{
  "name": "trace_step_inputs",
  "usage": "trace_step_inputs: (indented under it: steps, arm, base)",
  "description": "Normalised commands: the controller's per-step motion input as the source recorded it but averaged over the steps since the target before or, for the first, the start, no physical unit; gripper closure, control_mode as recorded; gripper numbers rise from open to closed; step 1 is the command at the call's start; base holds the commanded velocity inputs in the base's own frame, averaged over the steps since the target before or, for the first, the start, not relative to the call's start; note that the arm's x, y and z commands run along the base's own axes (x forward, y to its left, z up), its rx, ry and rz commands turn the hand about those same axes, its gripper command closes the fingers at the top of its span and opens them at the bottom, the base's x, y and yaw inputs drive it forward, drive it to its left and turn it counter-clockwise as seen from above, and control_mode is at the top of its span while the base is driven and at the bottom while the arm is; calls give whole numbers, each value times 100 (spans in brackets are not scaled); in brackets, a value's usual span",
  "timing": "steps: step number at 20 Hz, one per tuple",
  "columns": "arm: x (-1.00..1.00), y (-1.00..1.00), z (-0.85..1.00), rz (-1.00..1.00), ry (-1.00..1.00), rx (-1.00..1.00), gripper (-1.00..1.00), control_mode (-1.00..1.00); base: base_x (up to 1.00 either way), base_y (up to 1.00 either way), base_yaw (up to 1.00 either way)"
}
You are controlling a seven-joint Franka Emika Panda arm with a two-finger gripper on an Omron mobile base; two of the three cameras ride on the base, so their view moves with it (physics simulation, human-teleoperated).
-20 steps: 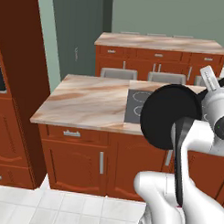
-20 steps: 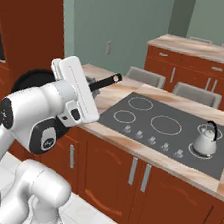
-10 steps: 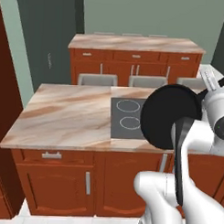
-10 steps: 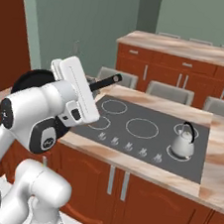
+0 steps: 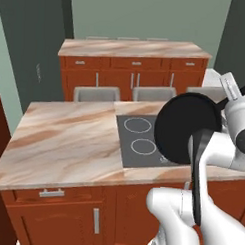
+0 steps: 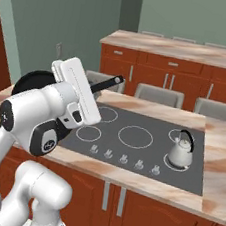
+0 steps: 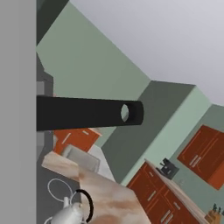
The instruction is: Pick the pan from the cabinet and place it on the stove. Then turn on the stove burner for the pan.
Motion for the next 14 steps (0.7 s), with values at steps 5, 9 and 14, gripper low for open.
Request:
trace_step_inputs:
  steps: [5,9,14]
  arm:
    - [0,0,0,0,0,0,100,100]
    - [0,0,0,0,0,0,100,100]
    - [0,0,0,0,0,0,100,100]
  base:
    - [54,25,-8]
    - [53,0,-3]
    - [49,0,-2]
